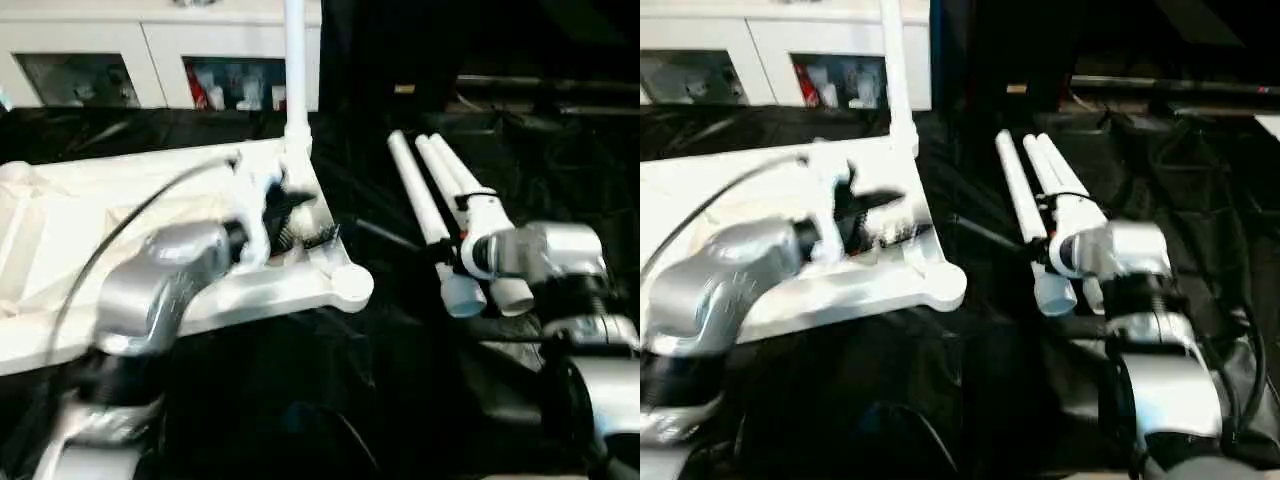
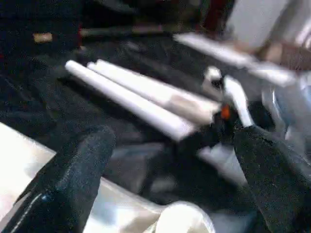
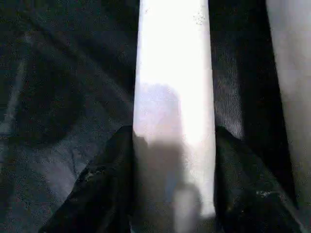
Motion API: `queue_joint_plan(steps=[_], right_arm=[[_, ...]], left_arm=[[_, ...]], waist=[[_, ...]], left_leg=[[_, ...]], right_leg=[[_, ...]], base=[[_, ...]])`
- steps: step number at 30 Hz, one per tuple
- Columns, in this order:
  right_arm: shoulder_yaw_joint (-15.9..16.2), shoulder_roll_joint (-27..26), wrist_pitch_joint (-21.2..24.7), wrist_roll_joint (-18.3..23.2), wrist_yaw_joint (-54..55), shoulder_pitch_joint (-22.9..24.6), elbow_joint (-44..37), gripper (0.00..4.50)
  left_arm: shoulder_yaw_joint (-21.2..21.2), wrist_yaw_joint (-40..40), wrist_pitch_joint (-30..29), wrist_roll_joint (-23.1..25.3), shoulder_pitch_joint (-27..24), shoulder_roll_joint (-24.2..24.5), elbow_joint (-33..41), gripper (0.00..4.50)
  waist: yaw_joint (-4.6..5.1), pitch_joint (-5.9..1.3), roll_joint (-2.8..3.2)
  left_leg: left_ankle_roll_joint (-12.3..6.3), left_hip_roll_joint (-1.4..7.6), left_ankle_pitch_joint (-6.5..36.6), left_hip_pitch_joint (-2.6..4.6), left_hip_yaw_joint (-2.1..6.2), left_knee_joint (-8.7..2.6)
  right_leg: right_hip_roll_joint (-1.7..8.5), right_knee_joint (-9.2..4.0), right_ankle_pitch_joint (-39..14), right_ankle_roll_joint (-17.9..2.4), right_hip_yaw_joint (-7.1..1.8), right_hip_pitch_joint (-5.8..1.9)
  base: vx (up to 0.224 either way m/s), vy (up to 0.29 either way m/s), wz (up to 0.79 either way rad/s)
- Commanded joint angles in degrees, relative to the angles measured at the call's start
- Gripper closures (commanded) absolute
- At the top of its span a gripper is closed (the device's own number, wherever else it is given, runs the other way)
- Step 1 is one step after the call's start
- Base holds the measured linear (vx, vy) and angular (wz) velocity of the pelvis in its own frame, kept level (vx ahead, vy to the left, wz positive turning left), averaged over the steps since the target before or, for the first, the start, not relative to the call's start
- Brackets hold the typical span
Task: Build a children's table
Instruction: Pick table leg
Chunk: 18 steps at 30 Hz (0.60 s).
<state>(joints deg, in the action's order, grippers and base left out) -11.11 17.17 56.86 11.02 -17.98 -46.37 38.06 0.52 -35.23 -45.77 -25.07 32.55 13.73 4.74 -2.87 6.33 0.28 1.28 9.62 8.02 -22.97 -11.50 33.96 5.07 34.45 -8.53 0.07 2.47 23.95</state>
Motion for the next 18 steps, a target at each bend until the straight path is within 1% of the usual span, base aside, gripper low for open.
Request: queue_joint_plan(steps=[1, 2, 3, 4, 5, 6, 7, 8, 9, 10, 11, 12, 13, 14, 15, 16, 17, 18], right_arm=[[-2.1, -0.5, -2.3, 1.8, -0.1, 1.6, -2.8, 2.64], [-5.0, -1.7, -6.7, 4.1, -0.6, 3.7, -6.6, 2.64], [-6.1, -2.3, -9.4, 5.3, -1.7, 5.2, -9.3, 2.64], [-6.1, -2.3, -9.4, 5.3, -1.7, 5.2, -9.3, 2.64], [-6.6, -2.7, -10.9, 6.1, -2.3, 6.2, -11.1, 2.64], [-7.5, -3.6, -12.6, 7.8, -3.8, 8.0, -14.7, 2.64], [-7.7, -4.3, -13.1, 9.2, -5.6, 9.6, -18.1, 2.64], [-7.8, -4.5, -13.3, 9.8, -6.2, 10.1, -19.3, 2.64], [-7.7, -5.5, -13.4, 12.6, -9.4, 12.6, -24.9, 2.64], [-7.8, -6.2, -12.8, 14.9, -11.5, 14.0, -28.4, 2.64], [-7.9, -6.7, -12.5, 16.5, -12.7, 14.8, -30.7, 2.64], [-7.9, -6.7, -12.5, 16.5, -12.7, 14.8, -30.7, 2.64], [-7.0, -6.8, -11.1, 18.9, -14.9, 16.3, -35.1, 2.64], [-6.3, -6.8, -11.0, 19.7, -15.9, 17.1, -36.9, 2.64], [-6.0, -6.7, -10.8, 20.1, -16.2, 17.4, -37.7, 2.64], [-4.7, -6.7, -10.6, 21.5, -17.5, 18.5, -40.5, 2.64], [-4.0, -6.6, -10.5, 22.1, -18.2, 18.9, -41.6, 2.64], [-3.5, -6.6, -10.3, 22.3, -18.3, 19.2, -42.3, 2.64]], left_arm=[[2.2, 2.4, -3.6, -2.3, 1.1, -1.5, -0.9, 0.0], [4.6, 5.6, -7.3, -3.9, 2.4, -4.3, -2.4, 0.0], [5.8, 7.4, -8.8, -4.4, 3.1, -5.7, -3.5, 0.0], [5.8, 7.4, -8.8, -4.4, 3.1, -5.7, -3.5, 0.0], [6.7, 8.8, -9.8, -4.7, 3.6, -6.6, -4.1, 0.0], [8.3, 11.2, -10.7, -5.4, 4.6, -8.2, -5.5, 0.0], [9.4, 12.5, -11.2, -6.1, 5.5, -9.4, -6.6, 0.0], [9.8, 13.1, -11.4, -6.3, 5.8, -9.8, -7.0, 0.0], [10.9, 14.8, -11.7, -7.2, 7.1, -11.5, -8.4, 0.0], [10.8, 14.8, -11.6, -7.6, 7.8, -12.2, -9.0, 0.0], [10.7, 14.7, -11.5, -7.9, 8.3, -12.7, -9.4, 0.0], [10.7, 14.7, -11.5, -7.9, 8.3, -12.7, -9.4, 0.0], [10.9, 14.8, -10.4, -8.7, 9.4, -14.2, -10.1, 0.0], [11.3, 15.1, -10.1, -9.1, 9.8, -15.0, -10.4, 0.0], [11.5, 15.1, -9.9, -9.2, 10.0, -15.4, -10.5, 0.0], [11.6, 15.5, -9.3, -9.1, 10.8, -16.2, -11.2, 0.0], [11.2, 15.7, -9.0, -8.7, 11.1, -16.3, -11.6, 0.0], [11.2, 15.7, -8.9, -8.7, 11.3, -16.5, -11.8, 0.0]], waist=[[-0.15, -5.19, -0.05], [-0.12, -5.27, -0.21], [-0.2, -5.17, -0.11], [-0.32, -5.23, -0.25], [-0.25, -5.3, -0.31], [-0.22, -5.31, -0.15], [-0.34, -5.22, -0.12], [-0.5, -5.3, -0.19], [-0.42, -5.25, -0.18], [-0.7, -5.3, -0.11], [-0.78, -5.35, 0.0], [-0.87, -5.43, -0.05], [-0.77, -5.47, 0.03], [-1.04, -5.55, 0.04], [-1.07, -5.41, 0.02], [-1.1, -5.32, 0.53], [-1.1, -5.34, 0.17], [-1.1, -5.34, 0.17]], left_leg=[[2.65, 2.26, 19.5, 2.19, 1.47, -3.69], [2.28, 2.19, 18.8, 1.97, 1.5, -3.7], [2.09, 2.2, 19.0, 2.03, 1.27, -3.67], [1.6, 2.24, 19.0, 2.17, 1.35, -3.53], [1.33, 2.2, 18.4, 1.87, 1.45, -3.6], [0.71, 2.23, 17.5, 1.68, 1.42, -3.74], [0.45, 2.17, 17.6, 1.85, 1.28, -3.64], [0.08, 2.2, 17.7, 2.03, 1.32, -3.59], [-0.32, 2.17, 17.2, 1.53, 1.51, -3.79], [-0.72, 2.28, 17.2, 1.77, 1.52, -3.79], [-1.27, 2.39, 16.7, 1.69, 1.6, -3.88], [-1.49, 2.49, 16.3, 1.71, 1.63, -3.88], [-1.52, 2.51, 15.7, 1.52, 1.76, -3.93], [-1.79, 2.52, 14.8, 1.59, 1.64, -3.84], [-1.98, 2.63, 15.0, 1.72, 1.54, -3.83], [-1.8, 2.58, 15.1, 1.53, 1.69, -3.92], [-1.85, 2.56, 15.6, 1.57, 1.63, -3.94], [-1.85, 2.56, 15.6, 1.57, 1.63, -3.94]], right_leg=[[2.42, -4.51, -19.5, -10.3, -1.71, -2.23], [2.44, -4.46, -19.9, -10.2, -1.61, -2.44], [2.43, -4.73, -20.3, -9.7, -1.7, -2.26], [2.51, -4.92, -20.9, -9.3, -1.65, -2.18], [2.51, -4.73, -20.7, -9.3, -1.55, -2.44], [2.31, -4.85, -20.3, -8.9, -1.45, -2.51], [2.2, -5.02, -20.2, -8.7, -1.51, -2.3], [2.28, -5.14, -20.4, -8.7, -1.48, -2.27], [2.28, -5.04, -20.5, -8.6, -1.31, -2.65], [2.32, -5.21, -20.7, -8.2, -1.29, -2.5], [2.37, -5.17, -19.8, -8.2, -1.3, -2.63], [2.39, -5.06, -19.1, -8.5, -1.28, -2.59], [2.42, -4.83, -18.2, -9.0, -1.22, -2.7], [2.41, -4.88, -17.0, -9.4, -1.22, -2.74], [2.48, -4.96, -16.4, -10.2, -1.31, -2.56], [2.52, -4.82, -16.7, -10.5, -1.25, -2.69], [2.5, -5.12, -17.5, -9.9, -1.22, -2.7], [2.5, -5.12, -17.5, -9.9, -1.22, -2.7]], base=[[0.0, 0.0, 0.0], [0.0, 0.0, 0.0], [0.0, 0.0, 0.0], [0.0, 0.0, 0.0], [0.0, 0.0, 0.0], [0.0, 0.0, 0.0], [0.0, 0.0, 0.0], [0.0, 0.0, 0.0], [0.0, 0.0, 0.0], [0.0, 0.0, 0.0], [0.0, 0.0, 0.0], [0.0, 0.0, 0.0], [0.0, 0.0, 0.0], [0.0, 0.0, 0.0], [0.0, 0.0, 0.0], [0.0, 0.0, 0.0], [0.0, 0.0, 0.0], [0.0, 0.0, 0.0]])
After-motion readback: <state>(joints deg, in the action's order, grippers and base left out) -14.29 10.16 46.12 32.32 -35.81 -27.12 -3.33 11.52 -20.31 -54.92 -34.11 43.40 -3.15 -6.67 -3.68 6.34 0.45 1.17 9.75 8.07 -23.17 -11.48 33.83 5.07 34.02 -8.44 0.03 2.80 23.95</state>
